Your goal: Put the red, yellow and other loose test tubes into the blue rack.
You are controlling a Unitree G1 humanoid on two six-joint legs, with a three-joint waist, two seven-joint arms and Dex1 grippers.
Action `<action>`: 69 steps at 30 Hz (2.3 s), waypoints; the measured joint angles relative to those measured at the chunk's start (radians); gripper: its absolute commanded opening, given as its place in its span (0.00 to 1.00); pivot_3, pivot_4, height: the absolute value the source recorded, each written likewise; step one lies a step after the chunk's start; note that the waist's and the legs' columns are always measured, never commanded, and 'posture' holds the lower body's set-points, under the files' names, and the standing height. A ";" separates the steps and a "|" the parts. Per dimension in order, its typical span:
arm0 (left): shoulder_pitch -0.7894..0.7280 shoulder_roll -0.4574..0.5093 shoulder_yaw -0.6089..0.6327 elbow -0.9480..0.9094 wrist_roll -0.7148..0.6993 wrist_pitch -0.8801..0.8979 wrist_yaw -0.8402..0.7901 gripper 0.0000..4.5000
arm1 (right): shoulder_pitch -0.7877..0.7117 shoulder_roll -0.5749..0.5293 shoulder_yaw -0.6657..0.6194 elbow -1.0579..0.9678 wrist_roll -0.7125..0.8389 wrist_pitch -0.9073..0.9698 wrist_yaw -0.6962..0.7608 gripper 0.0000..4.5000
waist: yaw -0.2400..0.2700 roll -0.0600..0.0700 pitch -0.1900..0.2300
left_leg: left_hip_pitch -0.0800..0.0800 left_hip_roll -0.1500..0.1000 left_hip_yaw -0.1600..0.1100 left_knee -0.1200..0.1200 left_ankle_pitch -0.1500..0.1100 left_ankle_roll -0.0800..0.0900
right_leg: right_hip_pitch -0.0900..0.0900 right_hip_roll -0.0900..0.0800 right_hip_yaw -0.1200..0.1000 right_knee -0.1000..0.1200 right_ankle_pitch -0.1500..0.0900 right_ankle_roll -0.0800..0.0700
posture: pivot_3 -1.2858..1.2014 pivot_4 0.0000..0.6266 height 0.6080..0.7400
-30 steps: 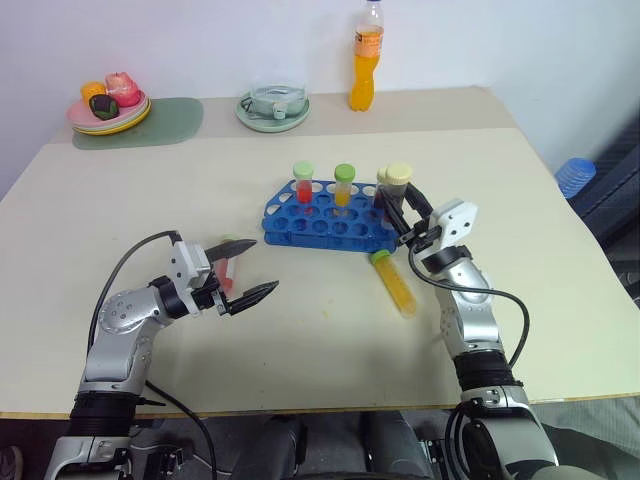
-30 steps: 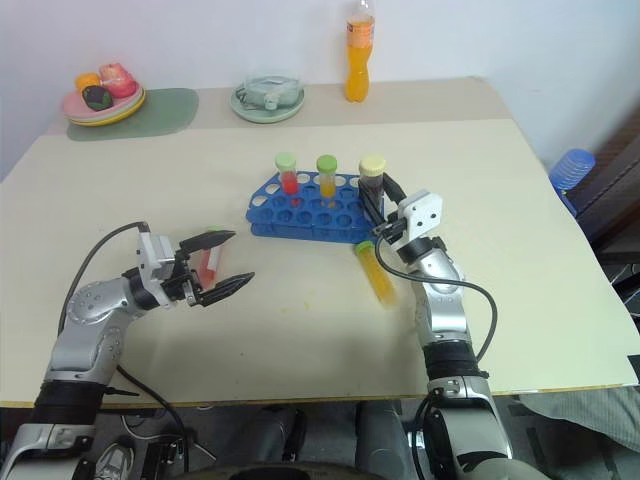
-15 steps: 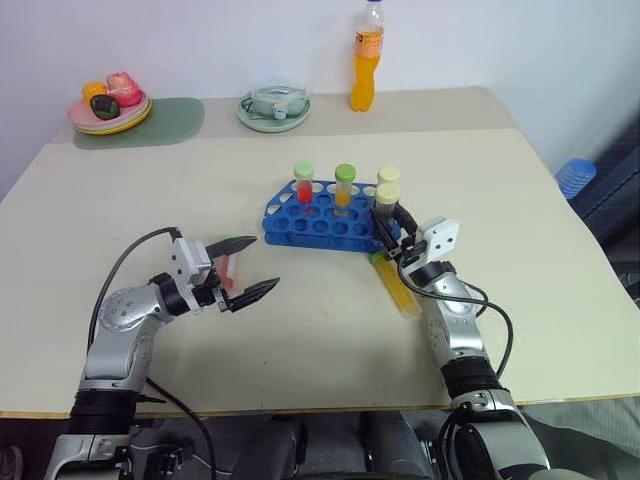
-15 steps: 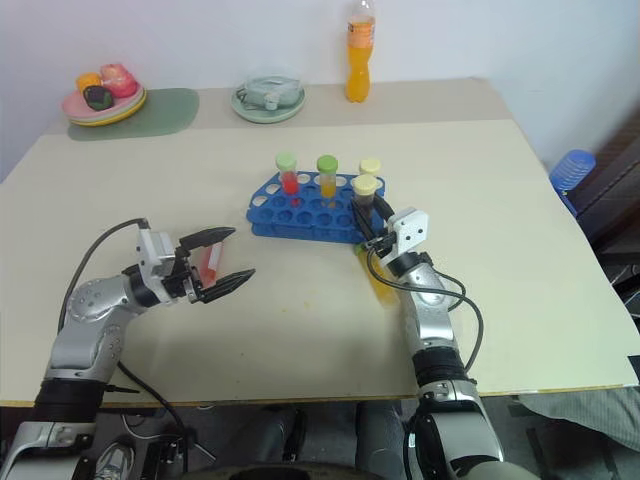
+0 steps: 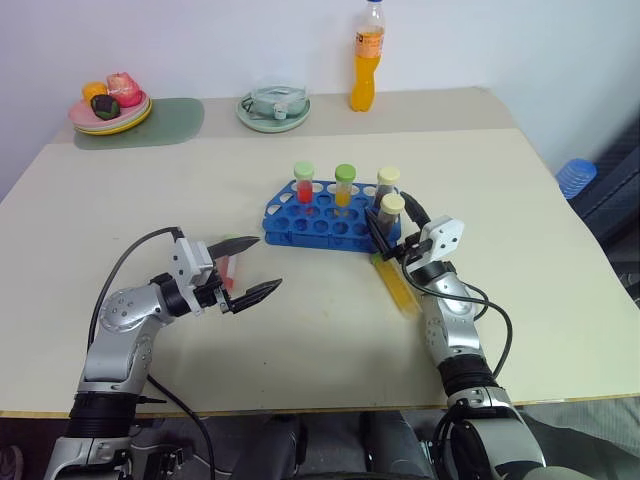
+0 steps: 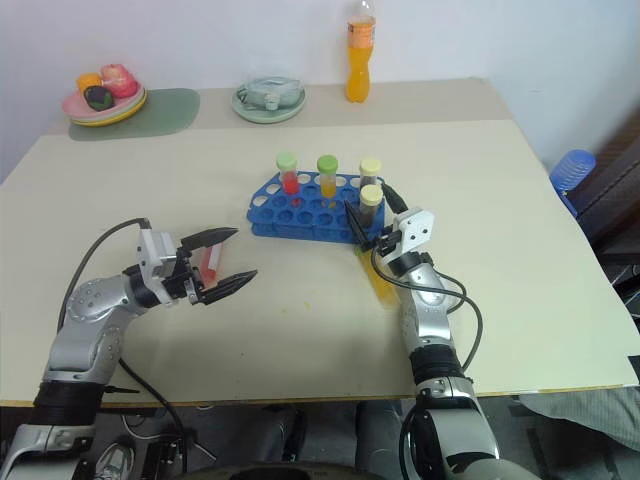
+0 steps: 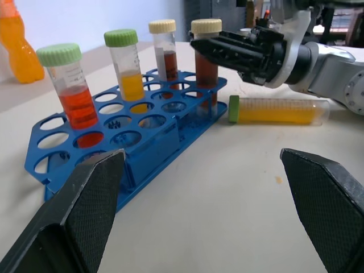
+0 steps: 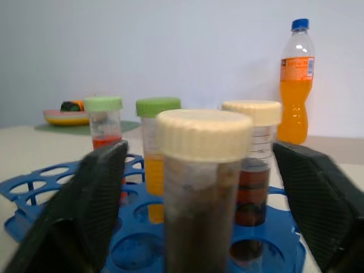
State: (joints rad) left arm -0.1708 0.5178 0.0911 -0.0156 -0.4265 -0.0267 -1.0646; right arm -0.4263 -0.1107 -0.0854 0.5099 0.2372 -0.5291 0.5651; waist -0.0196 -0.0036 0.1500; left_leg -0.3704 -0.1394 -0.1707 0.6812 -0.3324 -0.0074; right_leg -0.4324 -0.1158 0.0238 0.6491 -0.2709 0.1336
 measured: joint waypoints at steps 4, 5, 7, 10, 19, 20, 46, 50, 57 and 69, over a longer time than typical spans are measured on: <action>0.000 0.000 0.000 0.000 0.000 0.000 0.000 1.00 | 0.051 -0.043 0.004 -0.085 0.001 0.027 0.011 0.88 | 0.003 0.000 0.000 | 0.000 0.000 0.000 0.000 0.000 0.000 | 0.000 -0.001 0.000 0.000 0.000 0.000 | 0.52 0.24 1.00; 0.000 -0.001 0.000 0.000 0.000 0.000 0.000 1.00 | 0.064 -0.057 0.004 -0.109 0.002 0.042 0.015 0.88 | 0.003 0.000 0.000 | 0.000 0.000 0.000 0.000 0.000 0.000 | 0.000 0.000 0.000 0.000 0.000 0.000 | 0.52 0.24 1.00; -0.001 -0.003 -0.001 0.000 0.000 0.000 0.000 1.00 | 0.092 -0.088 0.004 -0.158 0.003 0.073 0.023 0.88 | 0.003 0.000 0.000 | 0.000 0.000 0.000 0.000 0.000 0.000 | 0.000 0.000 0.000 0.000 0.000 0.000 | 0.52 0.24 1.00; -0.002 -0.008 -0.004 0.001 0.000 0.000 0.000 1.00 | 0.167 -0.161 0.008 -0.285 0.014 0.155 0.056 0.88 | 0.007 0.000 0.000 | -0.001 -0.001 0.000 0.001 0.000 0.000 | 0.000 -0.001 0.000 0.000 0.000 0.000 | 0.52 0.24 1.00; -0.019 -0.018 -0.025 0.017 0.001 -0.002 -0.007 1.00 | 0.425 -0.376 0.007 -0.772 0.120 0.663 0.046 0.88 | 0.010 0.001 0.000 | 0.000 0.000 0.000 0.001 0.000 0.000 | 0.001 -0.002 0.001 0.000 0.000 0.000 | 0.52 0.24 1.00; -0.023 -0.018 -0.027 0.021 0.001 -0.003 -0.009 1.00 | 0.428 -0.414 0.005 -0.844 0.115 0.793 -0.002 0.88 | 0.012 0.002 0.000 | 0.000 0.000 0.000 0.001 0.000 0.000 | 0.001 -0.002 0.001 0.000 0.000 0.000 | 0.52 0.24 1.00; -0.039 0.045 -0.039 0.030 -0.067 0.068 -0.175 1.00 | -0.162 -0.449 0.004 -0.806 0.437 2.138 -0.276 0.88 | 0.029 0.001 0.000 | -0.003 0.001 0.000 0.001 0.000 0.001 | -0.001 -0.003 0.000 -0.003 0.001 -0.002 | 0.52 0.24 1.00; -0.032 0.038 -0.038 0.011 -0.088 0.088 -0.171 1.00 | -0.173 -0.435 0.017 -0.763 0.474 2.138 -0.321 0.88 | 0.029 0.001 0.000 | -0.003 0.001 0.000 0.001 0.000 0.001 | 0.000 -0.003 0.000 -0.003 0.001 -0.002 | 0.52 0.24 1.00; -0.020 0.038 -0.038 -0.005 -0.089 0.101 -0.169 1.00 | -0.188 -0.428 0.046 -0.741 0.524 2.137 -0.389 0.88 | 0.028 0.001 0.000 | -0.003 0.001 0.000 0.001 0.000 0.001 | 0.000 -0.003 0.000 -0.003 0.001 -0.002 | 0.52 0.24 1.00; 0.001 0.029 -0.038 -0.018 -0.106 0.109 -0.154 1.00 | -0.174 -0.461 0.136 -0.803 0.494 2.123 -0.378 0.25 | 0.032 0.001 0.000 | -0.003 0.000 0.000 0.001 0.000 0.001 | 0.000 -0.003 -0.001 -0.003 0.001 -0.002 | 0.52 0.24 1.00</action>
State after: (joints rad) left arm -0.1702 0.5470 0.0530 -0.0331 -0.5328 0.0821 -1.2183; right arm -0.6008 -0.5716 0.0505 -0.2935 0.7314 1.5939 0.1868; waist 0.0128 -0.0031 0.1498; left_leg -0.3731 -0.1396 -0.1707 0.6820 -0.3328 -0.0065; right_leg -0.4325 -0.1185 0.0232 0.6461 -0.2698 0.1319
